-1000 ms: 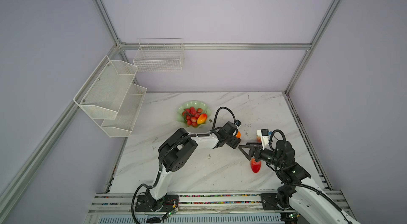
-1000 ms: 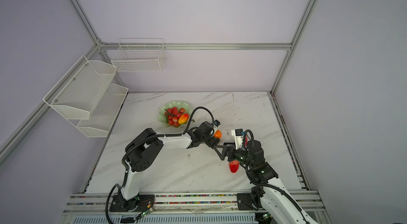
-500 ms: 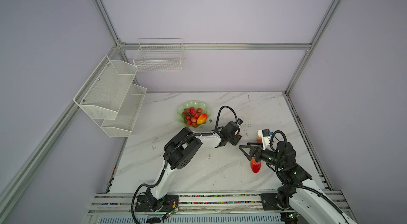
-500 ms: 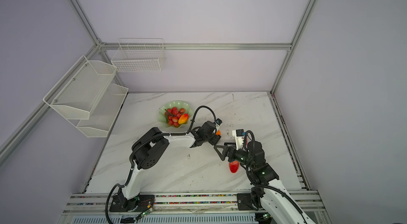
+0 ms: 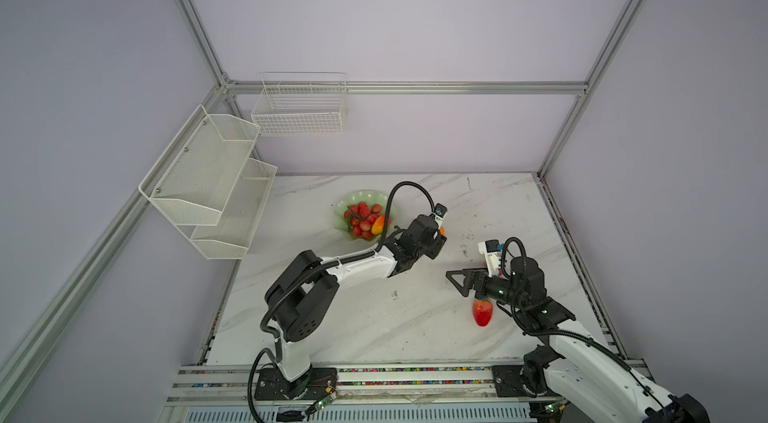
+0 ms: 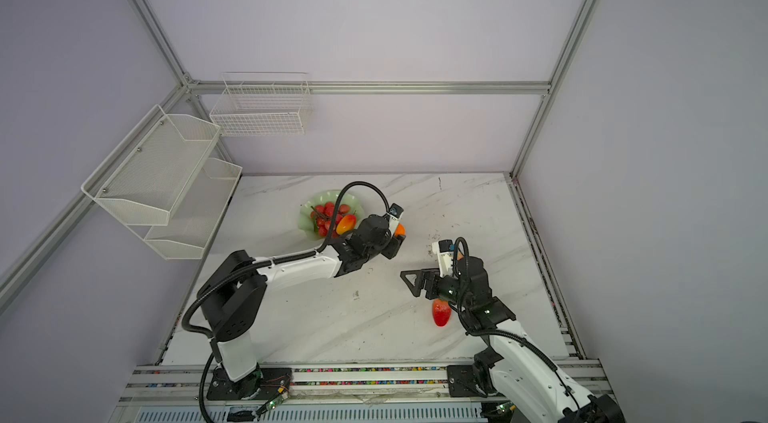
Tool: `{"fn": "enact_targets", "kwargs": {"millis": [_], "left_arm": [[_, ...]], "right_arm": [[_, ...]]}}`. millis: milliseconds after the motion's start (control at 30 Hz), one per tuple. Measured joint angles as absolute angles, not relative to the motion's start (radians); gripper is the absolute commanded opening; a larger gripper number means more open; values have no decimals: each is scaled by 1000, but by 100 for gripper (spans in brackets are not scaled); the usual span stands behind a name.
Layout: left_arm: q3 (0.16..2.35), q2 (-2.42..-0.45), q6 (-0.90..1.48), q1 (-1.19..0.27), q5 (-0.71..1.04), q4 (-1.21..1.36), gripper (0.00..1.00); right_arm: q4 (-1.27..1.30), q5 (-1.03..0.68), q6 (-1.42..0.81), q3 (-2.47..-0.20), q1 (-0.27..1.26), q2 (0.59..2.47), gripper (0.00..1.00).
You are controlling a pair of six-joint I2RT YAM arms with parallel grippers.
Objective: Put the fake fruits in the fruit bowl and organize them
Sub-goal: 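Lift the orange with the left gripper and carry it toward the bowl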
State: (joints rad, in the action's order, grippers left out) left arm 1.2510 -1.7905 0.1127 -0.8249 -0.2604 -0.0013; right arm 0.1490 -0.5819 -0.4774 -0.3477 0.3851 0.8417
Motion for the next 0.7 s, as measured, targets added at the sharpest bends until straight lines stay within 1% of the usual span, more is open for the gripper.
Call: {"fn": "enact_targets", "kwargs": {"millis": [133,267,367,467,700], "left_arm": [[1197,-1652,128,-736,-307,-65,56],[1148,-1586,167,-617,-324,-139,56],[1121,-1580,199,-545,-318,-183,56],[1115,-1589,218,-505,-306,-219,56],[1115,-1631,247,-485,-291,-239,56]], "right_arm": [[196,-596,-456,-445,394,973,98],[244,-592,-431,-559,450,1090,97],[276,-591,-397,-628,519,1184,97],[323,-598,-359,-674,568,1285,97],[466,-627,-303,-618,584,1427,97]]}}
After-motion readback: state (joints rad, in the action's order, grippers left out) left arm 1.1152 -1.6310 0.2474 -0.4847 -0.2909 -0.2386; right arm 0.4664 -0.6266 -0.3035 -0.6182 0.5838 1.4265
